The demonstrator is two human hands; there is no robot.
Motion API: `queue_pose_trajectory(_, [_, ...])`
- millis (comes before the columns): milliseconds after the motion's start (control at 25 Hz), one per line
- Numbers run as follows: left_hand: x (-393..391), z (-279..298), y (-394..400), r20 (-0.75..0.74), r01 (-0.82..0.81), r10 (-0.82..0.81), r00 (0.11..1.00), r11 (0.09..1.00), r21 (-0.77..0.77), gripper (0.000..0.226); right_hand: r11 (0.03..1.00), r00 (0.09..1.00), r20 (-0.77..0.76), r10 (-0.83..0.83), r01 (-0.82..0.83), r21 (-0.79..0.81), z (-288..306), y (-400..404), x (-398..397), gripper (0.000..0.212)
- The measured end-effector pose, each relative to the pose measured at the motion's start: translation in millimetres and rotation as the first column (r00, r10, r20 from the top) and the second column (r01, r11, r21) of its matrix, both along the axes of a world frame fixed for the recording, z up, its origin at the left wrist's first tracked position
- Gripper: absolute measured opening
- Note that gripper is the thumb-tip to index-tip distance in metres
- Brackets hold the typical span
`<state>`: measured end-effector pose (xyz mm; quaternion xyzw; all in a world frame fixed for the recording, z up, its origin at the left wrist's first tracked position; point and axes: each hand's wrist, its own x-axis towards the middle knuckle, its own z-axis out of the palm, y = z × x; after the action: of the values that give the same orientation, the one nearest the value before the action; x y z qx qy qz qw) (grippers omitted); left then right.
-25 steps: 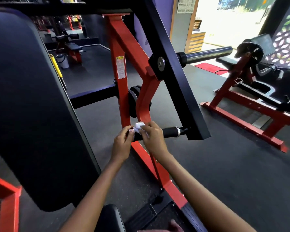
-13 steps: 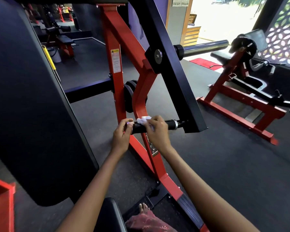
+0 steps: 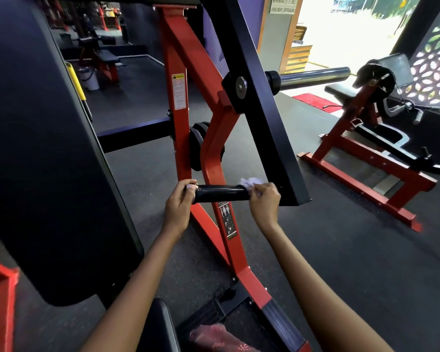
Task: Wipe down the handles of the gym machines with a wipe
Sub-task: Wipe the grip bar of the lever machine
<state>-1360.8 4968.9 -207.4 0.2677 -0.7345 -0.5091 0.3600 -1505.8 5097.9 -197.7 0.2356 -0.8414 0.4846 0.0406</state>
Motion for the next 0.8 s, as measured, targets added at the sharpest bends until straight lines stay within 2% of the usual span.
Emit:
queue_pose_trajectory(40, [-1, -1, 0, -0.006, -0.009, 0.009, 1.0, 1.0, 0.004, 0.03, 0.999, 0.999, -0.003, 0.048, -0.048, -0.013, 3, -8, 14, 0.02])
queue_pose_trajectory(120, [-2, -2, 0, -0.023, -0.025, 0.026, 0.999, 0.999, 0.043, 0.026, 0.978, 0.974, -0.102, 0.204, -0.207, -0.026, 6, -18, 36, 0.019])
queue_pose_trajectory(200, [-4, 0, 0, -0.034, -0.048, 0.051, 0.998, 0.994, 0.101, 0.023, 0.948, 0.929, -0.192, 0.317, -0.319, 0.023, 7, -17, 30, 0.019])
queue_pose_trajectory(280, [-4, 2, -2, -0.044, -0.069, 0.075, 0.996, 0.989, 0.132, 0.024, 0.962, 0.936, -0.221, 0.274, -0.263, 0.078, 3, -9, 14, 0.019])
queue_pose_trajectory(360, [-5, 4, -3, -0.051, -0.082, 0.09, 0.995, 0.987, 0.138, 0.025, 0.982, 0.964, -0.192, 0.186, -0.179, 0.054, -1, -7, 10, 0.017])
queue_pose_trajectory(480, [-8, 9, -2, -0.069, -0.079, 0.092, 0.993, 0.981, 0.177, 0.024, 0.956, 0.929, -0.233, 0.287, -0.292, 0.014, 3, -31, 37, 0.016])
queue_pose_trajectory(600, [-8, 8, -1, -0.061, -0.122, 0.138, 0.989, 0.969, 0.214, 0.02, 0.886, 0.826, -0.361, 0.433, -0.464, 0.002, 5, -45, 55, 0.017])
queue_pose_trajectory(680, [-8, 7, -1, -0.06, -0.116, 0.13, 0.99, 0.974, 0.195, 0.02, 0.817, 0.691, -0.496, 0.525, -0.572, 0.069, 0, -35, 45, 0.017])
queue_pose_trajectory(760, [-7, 9, 0, -0.053, -0.11, 0.12, 0.991, 0.979, 0.171, 0.016, 0.791, 0.573, -0.615, 0.542, -0.594, 0.143, -7, -19, 23, 0.019])
queue_pose_trajectory(800, [-7, 11, 0, -0.034, -0.108, 0.115, 0.993, 0.981, 0.158, 0.016, 0.811, 0.582, -0.626, 0.519, -0.567, 0.144, -9, -14, 15, 0.021])
